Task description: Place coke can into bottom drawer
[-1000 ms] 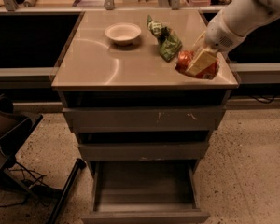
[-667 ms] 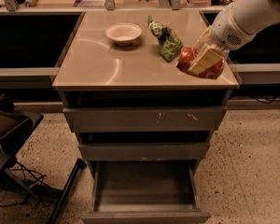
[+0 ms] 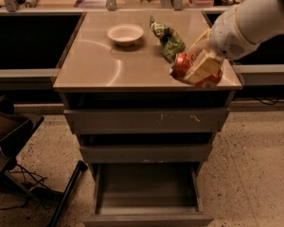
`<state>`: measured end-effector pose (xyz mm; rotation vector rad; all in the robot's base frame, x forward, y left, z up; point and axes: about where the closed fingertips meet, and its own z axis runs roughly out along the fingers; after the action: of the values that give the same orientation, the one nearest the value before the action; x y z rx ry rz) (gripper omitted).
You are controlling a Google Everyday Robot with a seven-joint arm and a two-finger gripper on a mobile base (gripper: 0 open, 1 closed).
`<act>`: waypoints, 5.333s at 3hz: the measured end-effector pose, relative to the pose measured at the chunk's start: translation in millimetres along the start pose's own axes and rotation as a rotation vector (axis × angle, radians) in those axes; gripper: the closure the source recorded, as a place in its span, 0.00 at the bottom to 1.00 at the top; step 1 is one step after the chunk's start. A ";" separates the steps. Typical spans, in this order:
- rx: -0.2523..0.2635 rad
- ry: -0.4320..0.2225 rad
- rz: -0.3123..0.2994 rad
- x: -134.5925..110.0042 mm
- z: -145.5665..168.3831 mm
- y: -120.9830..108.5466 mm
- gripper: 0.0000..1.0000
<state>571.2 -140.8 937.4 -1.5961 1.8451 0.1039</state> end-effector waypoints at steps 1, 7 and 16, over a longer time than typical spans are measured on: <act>0.045 -0.049 -0.041 -17.7 -13.6 53.6 1.00; -0.178 -0.057 0.236 155.1 294.8 240.4 1.00; -0.193 -0.204 0.534 349.4 620.5 298.3 1.00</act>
Offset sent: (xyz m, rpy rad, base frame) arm -0.0440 0.0185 0.0053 0.0250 -0.0670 0.0216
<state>570.6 -67.0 168.9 -1.1204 2.0953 0.6738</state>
